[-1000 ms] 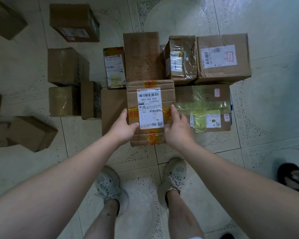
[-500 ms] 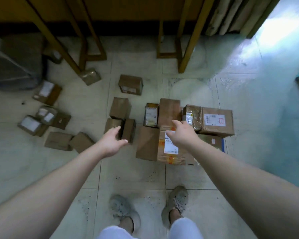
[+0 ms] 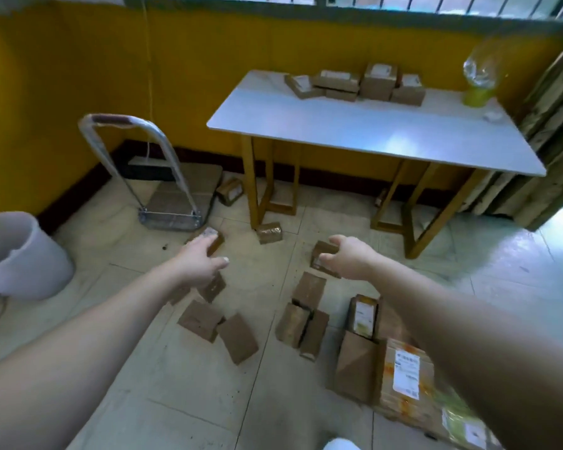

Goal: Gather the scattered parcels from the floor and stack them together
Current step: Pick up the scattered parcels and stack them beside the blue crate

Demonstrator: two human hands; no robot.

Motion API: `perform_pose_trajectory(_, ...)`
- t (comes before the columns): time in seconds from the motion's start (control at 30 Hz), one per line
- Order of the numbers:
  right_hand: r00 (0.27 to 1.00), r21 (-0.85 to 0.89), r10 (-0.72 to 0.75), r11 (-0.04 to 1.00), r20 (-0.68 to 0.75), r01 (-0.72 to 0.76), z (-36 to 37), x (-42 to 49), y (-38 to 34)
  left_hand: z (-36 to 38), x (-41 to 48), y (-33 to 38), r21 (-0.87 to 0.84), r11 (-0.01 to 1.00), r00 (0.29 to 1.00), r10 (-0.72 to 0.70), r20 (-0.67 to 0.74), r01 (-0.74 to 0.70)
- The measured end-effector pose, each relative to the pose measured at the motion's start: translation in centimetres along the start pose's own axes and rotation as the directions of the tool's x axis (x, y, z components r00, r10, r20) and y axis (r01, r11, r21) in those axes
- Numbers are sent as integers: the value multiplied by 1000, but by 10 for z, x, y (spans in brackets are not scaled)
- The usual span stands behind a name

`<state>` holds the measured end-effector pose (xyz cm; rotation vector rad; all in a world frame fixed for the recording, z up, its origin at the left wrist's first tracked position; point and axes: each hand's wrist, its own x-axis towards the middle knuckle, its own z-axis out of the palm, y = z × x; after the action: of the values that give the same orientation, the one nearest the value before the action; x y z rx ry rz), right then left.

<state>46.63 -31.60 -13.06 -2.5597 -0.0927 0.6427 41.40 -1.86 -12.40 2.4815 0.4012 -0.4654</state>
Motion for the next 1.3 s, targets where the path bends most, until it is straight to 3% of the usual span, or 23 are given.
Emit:
perform_pose_trajectory(0.23, 995, -40, -98, 994, 33, 99, -7, 51, -90, -79, 24, -41, 10, 994, 979, -103, -174, 106)
perform_pose_trajectory(0.57, 985, 0, -152, 988, 87, 152, 5, 157, -185, -153, 91, -81, 62, 984, 968, -151, -199, 166)
perform_pose_trajectory(0.7, 987, 18, -127, 992, 97, 126, 15, 182, -206, -164, 125, -102, 76, 983, 979, -158, -126, 168)
perform_pose_trajectory(0.93, 998, 77, 47, 996, 33, -49, 53, 230, -240, -192, 221, -149, 125, 992, 999, -15, 30, 11)
perform_pose_trajectory(1.13, 965, 119, 261, 957, 36, -263, 129, 256, -293, -218, 305, -205, 158, 980, 968, 83, 238, -123)
perform_pose_trajectory(1.3, 941, 156, 328, 928, 84, -337, 167, 261, -313, -215, 345, -224, 187, 969, 941, 93, 325, -160)
